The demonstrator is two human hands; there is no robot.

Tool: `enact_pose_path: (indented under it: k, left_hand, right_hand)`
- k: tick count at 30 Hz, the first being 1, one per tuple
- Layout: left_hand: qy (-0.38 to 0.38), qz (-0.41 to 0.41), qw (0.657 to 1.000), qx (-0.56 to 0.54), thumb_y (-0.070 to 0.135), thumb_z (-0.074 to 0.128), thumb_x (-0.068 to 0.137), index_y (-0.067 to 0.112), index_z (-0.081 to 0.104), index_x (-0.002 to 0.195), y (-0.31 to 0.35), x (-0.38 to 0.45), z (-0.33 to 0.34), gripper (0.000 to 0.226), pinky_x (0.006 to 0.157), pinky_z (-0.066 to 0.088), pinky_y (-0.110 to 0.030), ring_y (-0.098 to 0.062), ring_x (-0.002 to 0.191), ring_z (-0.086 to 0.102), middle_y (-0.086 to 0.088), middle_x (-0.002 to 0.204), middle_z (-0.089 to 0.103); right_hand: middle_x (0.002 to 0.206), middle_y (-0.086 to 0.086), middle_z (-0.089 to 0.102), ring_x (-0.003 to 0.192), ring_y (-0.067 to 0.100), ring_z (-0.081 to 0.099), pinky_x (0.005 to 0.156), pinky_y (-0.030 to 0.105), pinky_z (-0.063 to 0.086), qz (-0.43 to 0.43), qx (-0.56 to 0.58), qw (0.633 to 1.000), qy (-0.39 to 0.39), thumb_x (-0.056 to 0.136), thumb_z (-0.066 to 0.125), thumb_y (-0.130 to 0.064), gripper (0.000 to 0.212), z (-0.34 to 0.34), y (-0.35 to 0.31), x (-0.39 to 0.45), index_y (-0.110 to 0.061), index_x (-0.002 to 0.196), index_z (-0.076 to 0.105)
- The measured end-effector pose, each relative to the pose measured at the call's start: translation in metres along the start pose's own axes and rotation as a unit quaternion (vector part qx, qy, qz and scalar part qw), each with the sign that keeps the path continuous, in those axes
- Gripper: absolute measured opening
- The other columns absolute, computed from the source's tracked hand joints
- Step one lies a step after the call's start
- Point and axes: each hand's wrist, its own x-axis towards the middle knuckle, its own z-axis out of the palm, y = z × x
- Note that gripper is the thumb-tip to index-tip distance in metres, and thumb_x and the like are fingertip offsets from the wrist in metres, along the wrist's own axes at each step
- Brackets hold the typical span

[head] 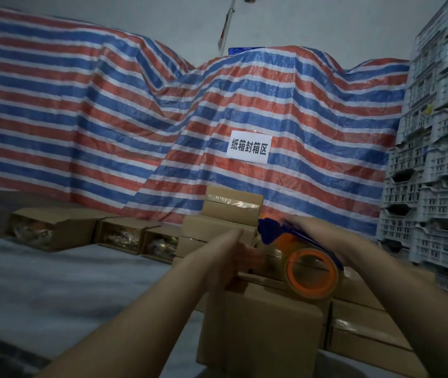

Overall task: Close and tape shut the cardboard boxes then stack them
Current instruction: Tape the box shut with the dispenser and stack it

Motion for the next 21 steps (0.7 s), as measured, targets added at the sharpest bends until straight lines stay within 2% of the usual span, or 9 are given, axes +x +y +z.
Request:
enact_pose_path:
  k: [2, 4, 7, 10, 11, 13, 15, 17, 21]
  left_hand:
    - [-0.013, -0.018, 1.000, -0.006, 0.046, 0.032, 0.104, 0.006, 0.065, 0.116, 0.003, 0.001, 0.000, 0.053, 0.107, 0.035, -0.042, -0.020, 0.108, 0.061, -0.009, 0.111, 0.071]
    - [-0.015, -0.023, 0.999, -0.018, 0.043, 0.043, 0.101, 0.007, 0.066, 0.117, 0.004, 0.001, 0.000, 0.046, 0.088, 0.046, -0.036, -0.019, 0.101, 0.063, -0.007, 0.107, 0.072]
    - [0.020, -0.007, 0.999, -0.037, 0.033, 0.051, 0.099, 0.007, 0.067, 0.110, 0.005, 0.002, 0.005, 0.032, 0.065, 0.042, -0.026, -0.014, 0.084, 0.062, -0.003, 0.089, 0.069]
    - [0.007, 0.003, 0.998, -0.064, 0.027, 0.044, 0.101, 0.015, 0.055, 0.061, 0.004, 0.007, 0.003, 0.043, 0.063, 0.020, -0.020, -0.008, 0.059, 0.040, 0.001, 0.061, 0.043]
    - [0.003, 0.002, 0.997, -0.071, 0.027, 0.041, 0.101, 0.018, 0.047, 0.052, 0.005, 0.009, 0.001, 0.051, 0.068, 0.010, -0.023, -0.008, 0.058, 0.032, 0.003, 0.057, 0.035]
    - [0.022, -0.008, 0.997, -0.075, 0.028, 0.041, 0.102, 0.019, 0.044, 0.043, 0.005, 0.010, -0.002, 0.060, 0.075, 0.011, -0.024, -0.007, 0.057, 0.031, 0.005, 0.049, 0.033]
    - [0.037, -0.016, 0.996, -0.076, 0.030, 0.047, 0.101, 0.017, 0.050, 0.043, 0.004, 0.011, -0.004, 0.060, 0.077, 0.023, -0.020, -0.006, 0.055, 0.041, 0.005, 0.045, 0.041]
    - [0.054, -0.024, 0.996, -0.060, 0.029, 0.053, 0.099, 0.014, 0.058, 0.054, 0.005, 0.011, -0.001, 0.049, 0.068, 0.033, -0.017, -0.008, 0.053, 0.049, 0.005, 0.045, 0.049]
    - [0.084, -0.013, 0.996, -0.031, 0.014, 0.047, 0.100, 0.012, 0.054, 0.064, 0.009, 0.006, 0.005, 0.036, 0.063, 0.038, -0.019, -0.010, 0.057, 0.049, 0.000, 0.058, 0.053]
  right_hand:
    - [0.110, 0.020, 0.072, 0.091, 0.027, 0.065, 0.103, 0.046, 0.048, -0.014, -0.025, 1.000, -0.004, 0.106, 0.043, -0.041, 0.035, 0.001, -0.004, -0.003, -0.013, 0.116, 0.062]
    - [0.108, 0.020, 0.072, 0.091, 0.026, 0.065, 0.102, 0.045, 0.048, -0.025, -0.040, 0.999, -0.007, 0.107, 0.042, -0.040, 0.035, 0.002, -0.006, -0.005, -0.013, 0.114, 0.063]
    - [0.098, 0.015, 0.073, 0.085, 0.024, 0.064, 0.097, 0.041, 0.049, -0.019, -0.040, 0.999, -0.007, 0.107, 0.041, -0.040, 0.037, 0.002, -0.007, -0.004, -0.012, 0.113, 0.064]
    - [0.086, 0.009, 0.071, 0.077, 0.019, 0.063, 0.086, 0.036, 0.050, -0.018, -0.044, 0.999, -0.001, 0.106, 0.042, -0.040, 0.035, 0.003, -0.007, -0.003, -0.013, 0.108, 0.065]
    - [0.083, 0.007, 0.071, 0.074, 0.017, 0.064, 0.084, 0.035, 0.050, -0.018, -0.039, 0.999, -0.001, 0.106, 0.043, -0.041, 0.034, 0.003, -0.007, -0.003, -0.014, 0.106, 0.065]
    - [0.078, 0.003, 0.071, 0.071, 0.015, 0.063, 0.079, 0.032, 0.049, -0.017, -0.037, 0.999, -0.003, 0.106, 0.043, -0.041, 0.033, 0.004, -0.008, -0.002, -0.016, 0.104, 0.065]
    - [0.076, 0.002, 0.071, 0.070, 0.014, 0.063, 0.077, 0.030, 0.048, -0.023, -0.047, 0.999, -0.002, 0.106, 0.044, -0.041, 0.032, 0.004, -0.008, 0.000, -0.017, 0.103, 0.065]
    - [0.077, 0.001, 0.070, 0.070, 0.014, 0.063, 0.078, 0.030, 0.049, -0.026, -0.052, 0.998, -0.001, 0.106, 0.044, -0.042, 0.032, 0.005, -0.008, 0.002, -0.017, 0.104, 0.065]
    - [0.076, 0.002, 0.071, 0.069, 0.015, 0.064, 0.082, 0.034, 0.050, -0.012, -0.044, 0.999, -0.011, 0.106, 0.043, -0.042, 0.034, 0.005, -0.009, 0.003, -0.016, 0.106, 0.064]
